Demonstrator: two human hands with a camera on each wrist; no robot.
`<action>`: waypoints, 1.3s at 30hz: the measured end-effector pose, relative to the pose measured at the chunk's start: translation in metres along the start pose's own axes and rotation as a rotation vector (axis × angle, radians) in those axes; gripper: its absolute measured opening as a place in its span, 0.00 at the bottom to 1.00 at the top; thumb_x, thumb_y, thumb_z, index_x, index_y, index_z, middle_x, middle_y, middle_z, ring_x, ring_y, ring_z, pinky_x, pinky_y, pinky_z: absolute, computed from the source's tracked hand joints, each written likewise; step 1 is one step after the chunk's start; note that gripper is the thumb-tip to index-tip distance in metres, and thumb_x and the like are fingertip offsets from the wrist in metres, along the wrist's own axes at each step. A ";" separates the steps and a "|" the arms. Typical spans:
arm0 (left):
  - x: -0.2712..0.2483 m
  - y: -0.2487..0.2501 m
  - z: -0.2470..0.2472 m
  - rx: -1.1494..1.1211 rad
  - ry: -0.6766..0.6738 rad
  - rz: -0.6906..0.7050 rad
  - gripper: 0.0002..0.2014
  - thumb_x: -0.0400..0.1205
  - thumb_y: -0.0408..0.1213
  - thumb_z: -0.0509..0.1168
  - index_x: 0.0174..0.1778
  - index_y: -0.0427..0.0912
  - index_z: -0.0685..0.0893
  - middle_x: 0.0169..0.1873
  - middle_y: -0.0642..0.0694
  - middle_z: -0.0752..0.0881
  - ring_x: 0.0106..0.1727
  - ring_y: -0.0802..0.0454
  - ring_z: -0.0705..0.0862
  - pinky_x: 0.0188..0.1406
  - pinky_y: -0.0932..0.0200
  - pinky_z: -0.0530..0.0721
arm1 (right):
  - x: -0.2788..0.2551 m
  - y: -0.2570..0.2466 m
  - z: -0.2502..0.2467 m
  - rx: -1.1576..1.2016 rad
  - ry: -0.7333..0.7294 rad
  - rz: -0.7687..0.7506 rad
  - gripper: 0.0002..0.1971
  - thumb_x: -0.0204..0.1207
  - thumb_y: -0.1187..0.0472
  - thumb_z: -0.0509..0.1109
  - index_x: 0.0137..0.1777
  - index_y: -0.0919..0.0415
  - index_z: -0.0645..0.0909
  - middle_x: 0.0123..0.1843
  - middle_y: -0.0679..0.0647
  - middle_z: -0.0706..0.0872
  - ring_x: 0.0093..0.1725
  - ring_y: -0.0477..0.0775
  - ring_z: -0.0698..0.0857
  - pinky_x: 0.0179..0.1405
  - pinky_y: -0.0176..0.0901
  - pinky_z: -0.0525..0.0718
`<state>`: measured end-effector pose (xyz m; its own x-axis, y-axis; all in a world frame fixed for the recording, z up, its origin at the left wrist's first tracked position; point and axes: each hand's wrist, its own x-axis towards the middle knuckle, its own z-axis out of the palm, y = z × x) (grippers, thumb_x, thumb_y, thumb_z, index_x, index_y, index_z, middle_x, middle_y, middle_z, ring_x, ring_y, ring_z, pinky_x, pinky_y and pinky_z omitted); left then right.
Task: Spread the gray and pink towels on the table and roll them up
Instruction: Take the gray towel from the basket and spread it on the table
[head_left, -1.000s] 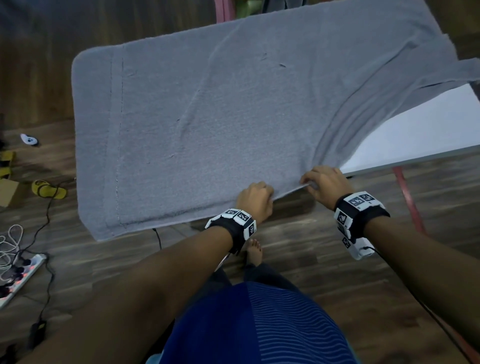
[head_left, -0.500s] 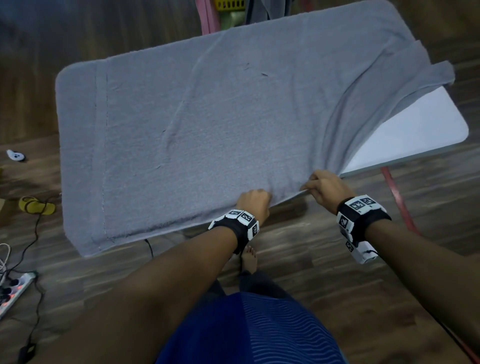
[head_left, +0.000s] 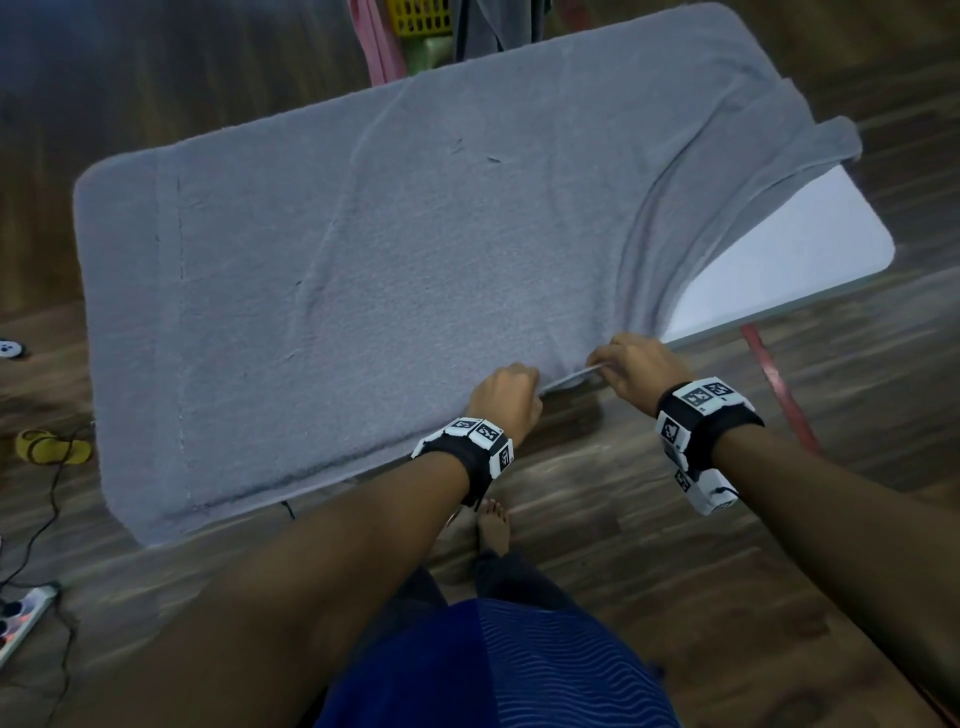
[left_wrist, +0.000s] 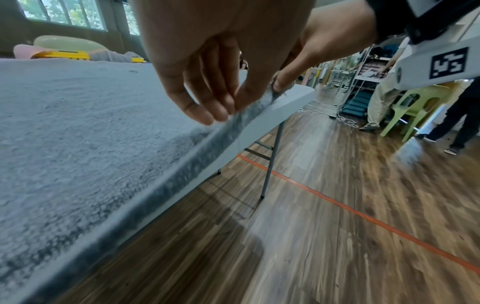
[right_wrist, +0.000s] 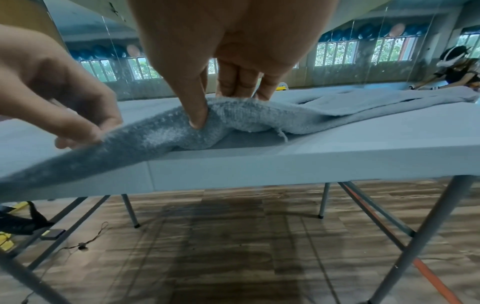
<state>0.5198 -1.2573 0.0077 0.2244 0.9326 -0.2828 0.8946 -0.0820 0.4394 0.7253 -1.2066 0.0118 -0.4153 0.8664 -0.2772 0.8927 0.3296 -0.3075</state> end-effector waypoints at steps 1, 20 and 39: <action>-0.001 0.000 -0.001 -0.017 0.019 0.026 0.04 0.78 0.34 0.62 0.45 0.37 0.79 0.45 0.40 0.82 0.46 0.39 0.80 0.35 0.51 0.73 | 0.000 0.003 -0.001 -0.043 -0.014 0.023 0.08 0.76 0.61 0.69 0.53 0.56 0.86 0.47 0.58 0.84 0.51 0.63 0.82 0.53 0.53 0.75; 0.017 0.026 0.002 -0.035 -0.081 0.113 0.19 0.76 0.44 0.67 0.61 0.43 0.75 0.58 0.42 0.78 0.57 0.41 0.76 0.52 0.46 0.78 | -0.015 0.027 -0.004 -0.107 0.134 0.137 0.07 0.67 0.63 0.78 0.45 0.55 0.90 0.41 0.56 0.87 0.45 0.62 0.87 0.51 0.53 0.76; 0.068 0.106 0.034 0.107 -0.195 -0.016 0.14 0.78 0.44 0.64 0.58 0.45 0.76 0.57 0.43 0.80 0.59 0.39 0.78 0.51 0.46 0.77 | 0.022 0.151 -0.053 -0.097 -0.020 -0.081 0.05 0.70 0.61 0.70 0.44 0.51 0.84 0.40 0.50 0.85 0.47 0.58 0.85 0.55 0.53 0.73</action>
<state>0.6430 -1.2150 0.0059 0.2714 0.8490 -0.4533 0.9321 -0.1145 0.3435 0.8598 -1.1177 0.0079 -0.4894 0.8282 -0.2730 0.8683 0.4337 -0.2407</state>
